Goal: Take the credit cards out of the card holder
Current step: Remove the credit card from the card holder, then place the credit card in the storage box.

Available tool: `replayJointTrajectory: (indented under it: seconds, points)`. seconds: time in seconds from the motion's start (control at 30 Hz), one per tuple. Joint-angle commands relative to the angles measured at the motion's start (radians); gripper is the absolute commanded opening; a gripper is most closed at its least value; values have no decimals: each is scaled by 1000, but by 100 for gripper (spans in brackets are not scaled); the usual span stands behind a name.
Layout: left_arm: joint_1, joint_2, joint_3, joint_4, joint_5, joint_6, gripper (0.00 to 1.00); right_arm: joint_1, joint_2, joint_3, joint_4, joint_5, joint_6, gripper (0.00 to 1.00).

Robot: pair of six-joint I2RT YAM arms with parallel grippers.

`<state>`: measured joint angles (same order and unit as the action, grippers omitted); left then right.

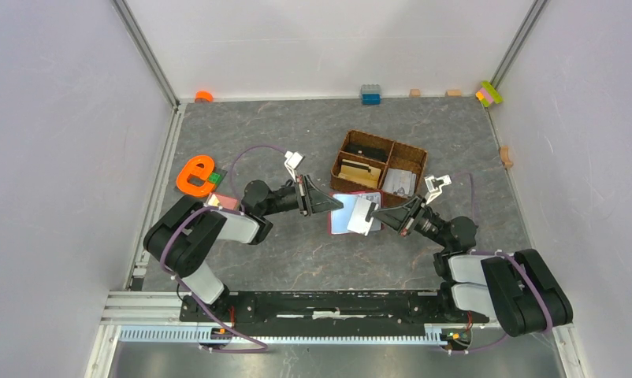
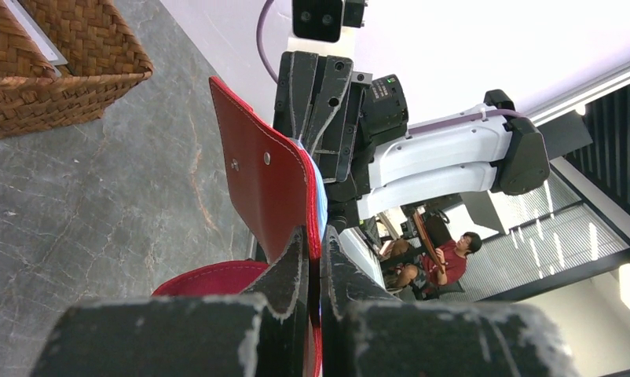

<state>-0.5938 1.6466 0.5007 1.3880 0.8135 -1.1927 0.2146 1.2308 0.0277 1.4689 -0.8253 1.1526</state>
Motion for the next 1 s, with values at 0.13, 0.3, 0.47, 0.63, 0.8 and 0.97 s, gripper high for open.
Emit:
replayJointTrajectory:
  seconds: [0.13,0.3,0.47,0.63,0.8,0.97]
  points:
    - [45,-35,-24,46,-42,-23,2,-67,-9,-23,134,-8,35,0]
    - [72,-75,-37,-129,-91,65,2,-129,-28,-54,122,-17,51,0]
    - [73,-161,-22,-420,-180,230,2,-208,-46,-52,74,-32,58,0]
    - [73,-194,-12,-552,-234,285,2,-260,-43,-3,-28,-37,36,0]
    - [72,-180,3,-594,-244,288,2,-282,-6,62,-147,-31,13,0]
    - [72,-184,7,-605,-244,284,2,-285,30,152,-332,4,-64,0]
